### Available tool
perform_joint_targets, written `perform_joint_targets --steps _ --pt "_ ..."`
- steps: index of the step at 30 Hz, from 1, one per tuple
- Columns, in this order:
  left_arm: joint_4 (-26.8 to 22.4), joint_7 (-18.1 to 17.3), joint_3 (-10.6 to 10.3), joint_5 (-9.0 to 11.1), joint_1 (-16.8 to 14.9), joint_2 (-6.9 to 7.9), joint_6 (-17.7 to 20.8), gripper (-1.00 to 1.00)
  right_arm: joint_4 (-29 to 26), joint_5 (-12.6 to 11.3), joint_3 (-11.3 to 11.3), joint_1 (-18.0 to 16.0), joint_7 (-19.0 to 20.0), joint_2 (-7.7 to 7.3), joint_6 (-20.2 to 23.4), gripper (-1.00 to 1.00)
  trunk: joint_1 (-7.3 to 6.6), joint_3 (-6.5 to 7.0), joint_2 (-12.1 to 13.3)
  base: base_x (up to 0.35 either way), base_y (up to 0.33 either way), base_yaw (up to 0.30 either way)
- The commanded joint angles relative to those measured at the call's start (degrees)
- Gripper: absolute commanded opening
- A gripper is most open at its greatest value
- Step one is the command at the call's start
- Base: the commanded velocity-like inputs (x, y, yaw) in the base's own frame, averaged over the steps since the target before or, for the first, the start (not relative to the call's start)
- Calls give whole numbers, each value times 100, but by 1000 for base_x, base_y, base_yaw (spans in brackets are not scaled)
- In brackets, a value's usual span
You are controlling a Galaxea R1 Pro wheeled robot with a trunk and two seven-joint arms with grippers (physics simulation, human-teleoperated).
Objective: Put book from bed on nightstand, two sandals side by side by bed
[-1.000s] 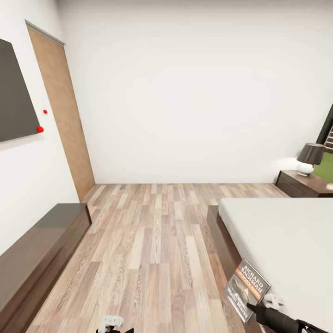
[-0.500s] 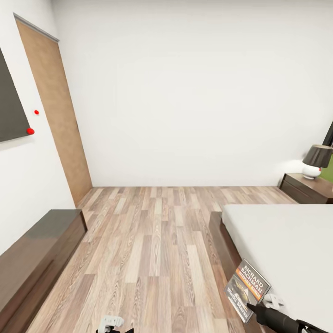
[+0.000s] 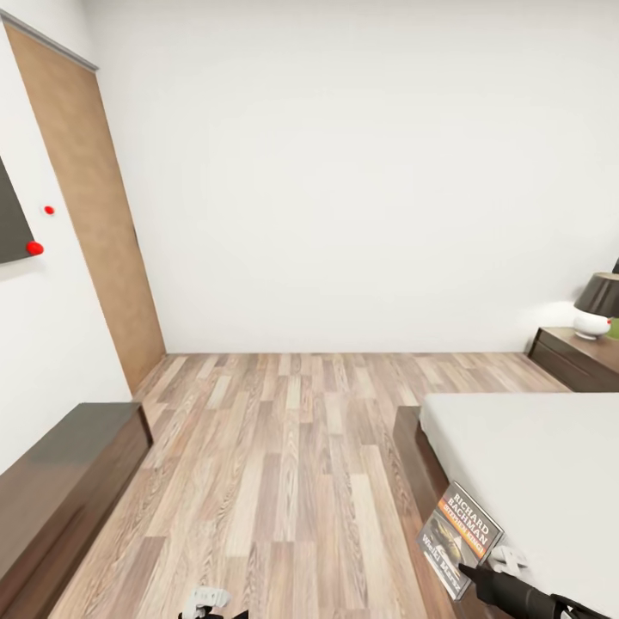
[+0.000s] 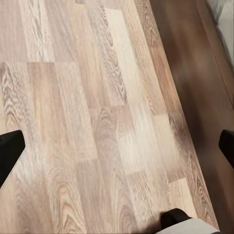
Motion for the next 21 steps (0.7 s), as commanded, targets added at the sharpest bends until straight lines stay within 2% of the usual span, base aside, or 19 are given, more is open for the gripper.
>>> perform_joint_targets --steps 1,21 --pt "5 -1 -48 48 -6 5 -27 100 -2 -70 21 -5 16 -3 26 -100 4 -8 -5 331 0 0" --pt "7 3 -48 48 -7 5 -27 100 7 -70 21 -5 10 -4 26 -100 4 -8 -5 331 0 0"
